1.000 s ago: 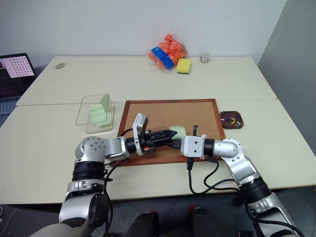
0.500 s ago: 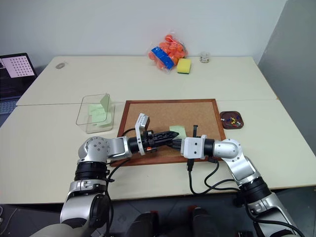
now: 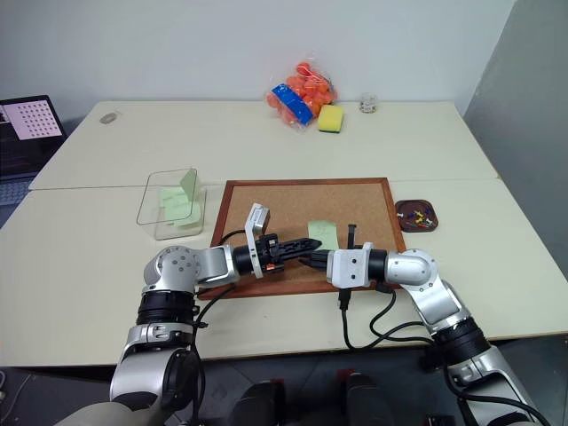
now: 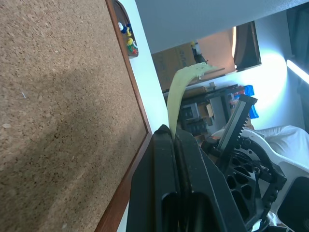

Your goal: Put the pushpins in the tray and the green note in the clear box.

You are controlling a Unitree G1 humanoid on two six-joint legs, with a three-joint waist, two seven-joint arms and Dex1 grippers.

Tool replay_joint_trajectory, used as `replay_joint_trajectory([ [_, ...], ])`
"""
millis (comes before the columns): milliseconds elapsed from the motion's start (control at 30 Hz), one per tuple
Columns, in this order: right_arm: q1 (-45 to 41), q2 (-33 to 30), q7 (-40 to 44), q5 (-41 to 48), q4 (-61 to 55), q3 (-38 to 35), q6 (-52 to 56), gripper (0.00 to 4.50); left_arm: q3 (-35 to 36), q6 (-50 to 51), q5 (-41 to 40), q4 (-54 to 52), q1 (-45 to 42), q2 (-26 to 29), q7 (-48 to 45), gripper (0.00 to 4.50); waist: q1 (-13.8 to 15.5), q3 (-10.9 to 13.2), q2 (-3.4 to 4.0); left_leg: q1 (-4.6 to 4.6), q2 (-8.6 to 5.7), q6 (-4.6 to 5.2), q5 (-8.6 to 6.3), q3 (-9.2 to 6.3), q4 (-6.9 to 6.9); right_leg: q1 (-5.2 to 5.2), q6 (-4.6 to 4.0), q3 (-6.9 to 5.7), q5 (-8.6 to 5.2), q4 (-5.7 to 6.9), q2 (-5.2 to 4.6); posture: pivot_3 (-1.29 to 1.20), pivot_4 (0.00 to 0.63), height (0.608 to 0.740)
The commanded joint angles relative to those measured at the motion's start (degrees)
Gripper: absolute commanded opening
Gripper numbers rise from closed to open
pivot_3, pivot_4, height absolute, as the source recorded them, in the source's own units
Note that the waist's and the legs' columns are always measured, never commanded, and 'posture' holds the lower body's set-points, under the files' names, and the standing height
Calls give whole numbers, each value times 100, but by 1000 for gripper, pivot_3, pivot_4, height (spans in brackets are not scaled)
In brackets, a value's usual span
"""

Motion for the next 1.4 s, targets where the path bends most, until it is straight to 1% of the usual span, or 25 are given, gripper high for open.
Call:
replay_joint_trajectory([
  [33,-64,7,-48,280,-252,-200,242,0,-106,-311,123,27,-94,22,-79,22,0,0,0,0,0,0,0,0,0,0,0,0,0,0,0,0,150,740],
  [167,33,124,-137,841,-646,-432,1101,0,-114,-400,85,41,-110,50,-191,22,-1,0,0,0,1,0,0,-1,0,0,-5,0,3,1,0,0,150,740],
  [300,137,344,-487,1635,-1194,-824,2386,0,-127,-456,87,39,-123,85,-227,22,3,0,0,-1,1,0,0,-4,0,0,-6,-1,3,1,0,0,150,740],
  [400,172,541,-1095,2206,-1435,-1363,3341,0,-163,-633,145,-29,-111,126,-284,22,3,0,0,-2,0,0,0,-4,0,0,-6,-1,4,0,-2,0,150,740],
  [467,161,624,-1546,2376,-1401,-1749,3736,0,-336,-867,264,-277,-43,196,-401,22,5,0,0,-1,0,0,0,-2,0,0,-6,0,3,1,-2,0,150,740],
  [567,96,686,-2075,2359,-1283,-2110,4059,0,-688,-1219,462,-695,77,314,-602,22,12,0,0,-3,0,0,0,-2,0,0,-8,0,5,0,-3,0,150,740],
  [667,-67,736,-2723,2191,-939,-2471,4221,0,-1051,-1626,607,-1341,181,416,-857,22,4,0,0,-3,-1,1,0,1,-2,0,-10,2,6,-2,-3,0,150,740],
  [733,-264,639,-3254,1951,-439,-2677,4454,0,-1707,-2492,1192,-1853,263,664,-1229,22,9,1,1,-5,0,1,0,3,-2,-1,-11,3,6,-4,-3,0,150,740],
  [767,-386,606,-3515,1866,-153,-2797,4529,0,-2046,-3101,1594,-2050,298,787,-1405,22,12,1,1,-4,-1,1,0,7,-2,-1,-11,6,6,-4,-4,0,150,740],
  [867,-687,558,-3844,1783,509,-2984,4698,0,-2747,-4565,2530,-2095,321,1039,-1739,22,20,0,2,-2,-4,1,0,19,-3,-2,-15,14,8,-5,-8,0,150,740],
  [900,-760,529,-3872,1738,690,-2992,4713,0,-2884,-4905,2739,-2019,319,1067,-1786,22,20,0,2,-1,-3,1,0,22,-4,-2,-15,15,8,-7,-7,0,150,740],
  [1067,-1098,469,-4081,1569,1436,-3022,4617,0,-2995,-5726,3187,-1455,252,868,-1658,22,-4,2,5,-5,-2,3,-2,28,-9,-6,-15,21,7,-12,-4,0,150,740],
  [1233,-1405,473,-4136,1530,2011,-3041,4503,0,-2903,-6055,3359,-1139,167,688,-1591,22,-3,4,5,-6,-2,4,-2,30,-8,-7,-8,21,3,-11,-3,0,150,740],
  [1267,-1439,474,-4130,1539,2087,-3057,4469,506,-2888,-6061,3360,-1129,168,670,-1594,0,-2,4,6,-7,-2,4,-2,29,-8,-7,-8,19,3,-12,-3,0,150,740],
  [1300,-1473,488,-4156,1569,2159,-3100,4459,595,-2880,-6070,3365,-1121,169,659,-1597,0,-1,4,6,-7,-3,5,-2,29,-8,-7,-8,20,3,-12,-3,0,150,740],
  [1367,-1518,454,-4184,1525,2304,-3096,4336,1157,-2871,-6086,3378,-1113,180,650,-1603,0,-2,4,6,-8,-3,5,-2,29,-8,-7,-9,20,3,-12,-3,0,150,740],
  [1400,-1525,438,-4199,1503,2355,-3093,4289,1324,-2870,-6092,3385,-1121,197,652,-1599,0,-2,4,6,-8,-3,5,-2,29,-8,-7,-9,20,4,-11,-3,0,150,740],
])
